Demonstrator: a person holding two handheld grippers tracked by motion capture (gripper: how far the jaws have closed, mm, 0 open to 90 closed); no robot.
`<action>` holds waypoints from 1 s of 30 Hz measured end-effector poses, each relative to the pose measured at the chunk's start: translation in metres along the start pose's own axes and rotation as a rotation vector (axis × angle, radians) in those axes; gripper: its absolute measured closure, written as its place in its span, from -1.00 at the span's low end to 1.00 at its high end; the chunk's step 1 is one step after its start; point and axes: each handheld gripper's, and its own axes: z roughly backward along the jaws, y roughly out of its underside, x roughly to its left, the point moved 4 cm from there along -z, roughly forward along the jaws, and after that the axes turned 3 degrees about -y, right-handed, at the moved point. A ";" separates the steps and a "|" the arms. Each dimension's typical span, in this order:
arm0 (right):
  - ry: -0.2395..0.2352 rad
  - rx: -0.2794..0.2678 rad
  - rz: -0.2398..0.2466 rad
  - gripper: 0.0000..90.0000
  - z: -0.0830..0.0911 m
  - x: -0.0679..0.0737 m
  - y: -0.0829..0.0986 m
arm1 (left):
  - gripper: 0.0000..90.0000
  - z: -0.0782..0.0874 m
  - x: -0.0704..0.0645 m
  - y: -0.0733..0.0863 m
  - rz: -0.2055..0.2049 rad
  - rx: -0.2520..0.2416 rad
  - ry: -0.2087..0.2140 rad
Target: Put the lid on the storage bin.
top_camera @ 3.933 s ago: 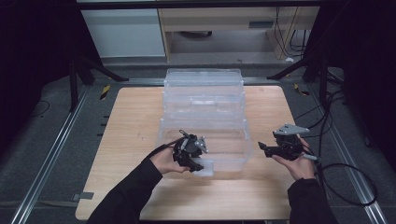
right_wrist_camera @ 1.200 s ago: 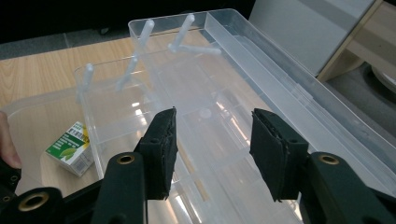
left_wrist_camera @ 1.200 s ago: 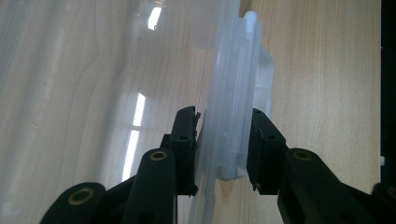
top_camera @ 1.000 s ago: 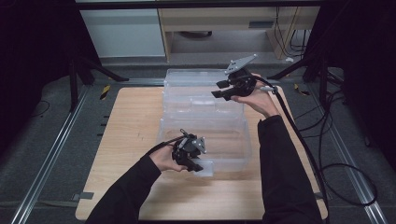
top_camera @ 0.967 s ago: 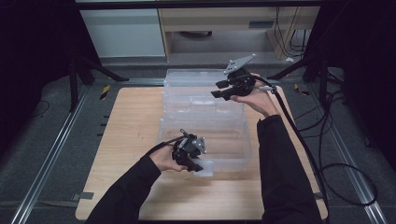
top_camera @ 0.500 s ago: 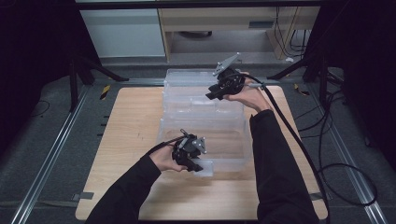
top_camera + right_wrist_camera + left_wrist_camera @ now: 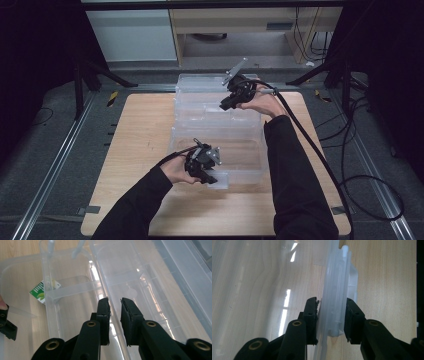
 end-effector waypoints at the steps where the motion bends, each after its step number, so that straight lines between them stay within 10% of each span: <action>1: -0.002 0.006 0.001 0.75 -0.001 0.000 0.000 | 0.48 0.000 0.000 0.000 0.000 0.000 0.001; 30: -0.077 0.091 0.024 0.94 0.007 0.019 -0.011 | 0.53 -0.002 0.002 -0.002 0.019 -0.010 0.011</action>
